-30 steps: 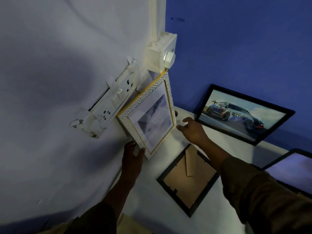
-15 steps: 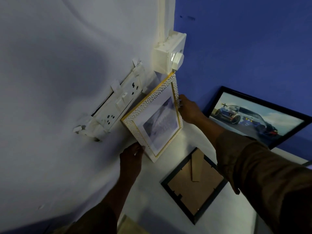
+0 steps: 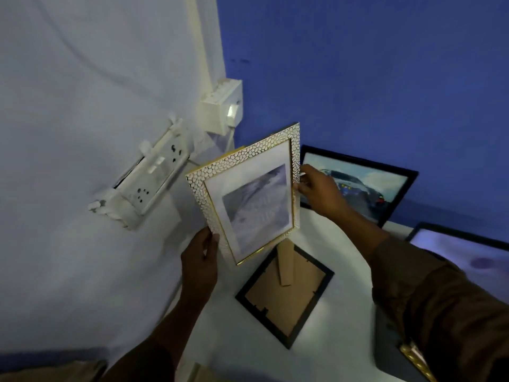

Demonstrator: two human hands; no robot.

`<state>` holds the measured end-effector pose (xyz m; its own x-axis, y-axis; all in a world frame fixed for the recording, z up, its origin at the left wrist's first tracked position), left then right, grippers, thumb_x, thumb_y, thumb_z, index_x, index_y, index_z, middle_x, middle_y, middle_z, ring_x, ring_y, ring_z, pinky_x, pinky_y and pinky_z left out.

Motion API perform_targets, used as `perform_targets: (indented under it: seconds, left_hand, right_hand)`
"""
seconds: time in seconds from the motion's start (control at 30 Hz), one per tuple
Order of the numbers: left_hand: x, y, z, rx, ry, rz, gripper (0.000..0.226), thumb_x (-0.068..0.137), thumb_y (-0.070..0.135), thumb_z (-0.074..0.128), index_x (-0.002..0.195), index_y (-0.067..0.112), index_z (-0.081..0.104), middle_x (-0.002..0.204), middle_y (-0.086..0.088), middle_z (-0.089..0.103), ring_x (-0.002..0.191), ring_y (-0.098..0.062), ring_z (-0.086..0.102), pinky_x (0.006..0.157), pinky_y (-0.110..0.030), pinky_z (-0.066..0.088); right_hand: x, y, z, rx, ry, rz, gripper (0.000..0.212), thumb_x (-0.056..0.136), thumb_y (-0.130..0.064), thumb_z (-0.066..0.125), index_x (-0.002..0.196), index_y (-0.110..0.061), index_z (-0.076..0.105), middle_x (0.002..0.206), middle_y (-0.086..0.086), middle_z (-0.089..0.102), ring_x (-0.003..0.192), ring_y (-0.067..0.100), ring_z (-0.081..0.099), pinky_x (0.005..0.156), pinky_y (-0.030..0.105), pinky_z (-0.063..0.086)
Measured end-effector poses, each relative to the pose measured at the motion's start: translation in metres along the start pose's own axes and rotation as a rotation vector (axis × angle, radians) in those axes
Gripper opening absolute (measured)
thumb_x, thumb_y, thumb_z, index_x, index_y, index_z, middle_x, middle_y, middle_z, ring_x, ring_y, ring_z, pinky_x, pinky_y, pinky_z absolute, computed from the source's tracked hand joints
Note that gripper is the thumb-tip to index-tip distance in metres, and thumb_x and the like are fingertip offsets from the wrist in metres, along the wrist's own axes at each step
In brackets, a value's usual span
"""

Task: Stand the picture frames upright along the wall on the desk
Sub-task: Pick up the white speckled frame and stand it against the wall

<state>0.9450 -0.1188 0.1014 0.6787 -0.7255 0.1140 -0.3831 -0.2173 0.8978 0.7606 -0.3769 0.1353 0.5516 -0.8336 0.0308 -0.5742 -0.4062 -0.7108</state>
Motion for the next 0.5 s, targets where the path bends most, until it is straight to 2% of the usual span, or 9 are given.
perform_targets:
  seconds: [0.07, 0.1, 0.17, 0.27, 0.37, 0.43, 0.5]
  left_hand:
    - [-0.003, 0.019, 0.007, -0.038, 0.004, 0.019, 0.026, 0.105, 0.016, 0.051, 0.124, 0.008, 0.067, 0.112, 0.001, 0.070, 0.100, 0.005, 0.064, 0.085, -0.004, 0.048]
    - [-0.008, 0.034, 0.013, -0.041, 0.014, 0.055, 0.026, 0.106, 0.018, 0.050, 0.124, 0.008, 0.066, 0.111, 0.000, 0.070, 0.099, -0.003, 0.065, 0.085, -0.011, 0.052]
    - [-0.015, 0.059, 0.025, -0.055, 0.026, 0.121, 0.024, 0.107, 0.019, 0.048, 0.120, 0.007, 0.064, 0.106, -0.005, 0.070, 0.092, -0.010, 0.064, 0.079, -0.020, 0.055]
    - [-0.036, 0.100, 0.051, -0.150, -0.023, 0.151, 0.022, 0.107, 0.018, 0.047, 0.120, 0.012, 0.064, 0.103, 0.001, 0.070, 0.087, 0.001, 0.065, 0.074, -0.014, 0.053]
    - [-0.075, 0.146, 0.091, -0.219, -0.128, 0.151, 0.021, 0.107, 0.019, 0.048, 0.118, 0.016, 0.065, 0.102, 0.003, 0.071, 0.087, 0.003, 0.066, 0.071, -0.010, 0.051]
    - [-0.101, 0.172, 0.118, -0.259, -0.194, 0.177, 0.019, 0.106, 0.016, 0.049, 0.116, 0.019, 0.064, 0.100, 0.010, 0.070, 0.086, 0.012, 0.065, 0.070, -0.003, 0.048]
    - [-0.127, 0.197, 0.148, -0.287, -0.265, 0.211, 0.021, 0.106, 0.015, 0.050, 0.118, 0.022, 0.065, 0.101, 0.010, 0.071, 0.085, 0.013, 0.064, 0.075, -0.009, 0.052]
  right_hand:
    - [-0.024, 0.006, -0.026, 0.070, 0.028, -0.008, 0.033, 0.097, -0.023, 0.062, 0.130, -0.024, 0.058, 0.111, -0.004, 0.071, 0.100, 0.020, 0.069, 0.088, 0.040, 0.057]
    - [-0.039, 0.010, -0.044, 0.095, 0.052, -0.011, 0.031, 0.098, -0.025, 0.062, 0.129, -0.025, 0.059, 0.112, -0.004, 0.072, 0.100, 0.019, 0.069, 0.089, 0.041, 0.057]
    - [-0.068, 0.018, -0.076, 0.111, 0.102, -0.005, 0.028, 0.096, -0.029, 0.065, 0.124, -0.029, 0.061, 0.109, -0.007, 0.073, 0.097, 0.015, 0.070, 0.085, 0.037, 0.057]
    - [-0.121, 0.031, -0.128, 0.111, 0.172, 0.003, 0.026, 0.096, -0.029, 0.066, 0.122, -0.030, 0.061, 0.095, -0.013, 0.070, 0.088, 0.009, 0.067, 0.076, 0.028, 0.052]
    - [-0.189, 0.056, -0.192, 0.097, 0.289, 0.051, 0.028, 0.095, -0.027, 0.069, 0.122, -0.022, 0.062, 0.090, -0.011, 0.064, 0.083, 0.013, 0.062, 0.077, 0.030, 0.052]
    - [-0.235, 0.070, -0.230, 0.061, 0.355, 0.088, 0.029, 0.095, -0.028, 0.069, 0.121, -0.020, 0.062, 0.089, -0.014, 0.060, 0.084, 0.014, 0.062, 0.076, 0.029, 0.053]
    - [-0.284, 0.085, -0.267, 0.053, 0.418, 0.122, 0.029, 0.095, -0.026, 0.069, 0.122, -0.018, 0.063, 0.086, -0.013, 0.059, 0.082, 0.015, 0.064, 0.078, 0.028, 0.058]
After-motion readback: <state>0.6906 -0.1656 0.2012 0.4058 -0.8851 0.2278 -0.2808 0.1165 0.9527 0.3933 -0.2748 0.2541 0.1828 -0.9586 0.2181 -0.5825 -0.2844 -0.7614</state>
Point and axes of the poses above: each hand's wrist, its own x-axis towards the middle knuckle, its own z-axis out of the palm, y = z × x, the point moved 1 cm from there along x, towards the middle knuckle
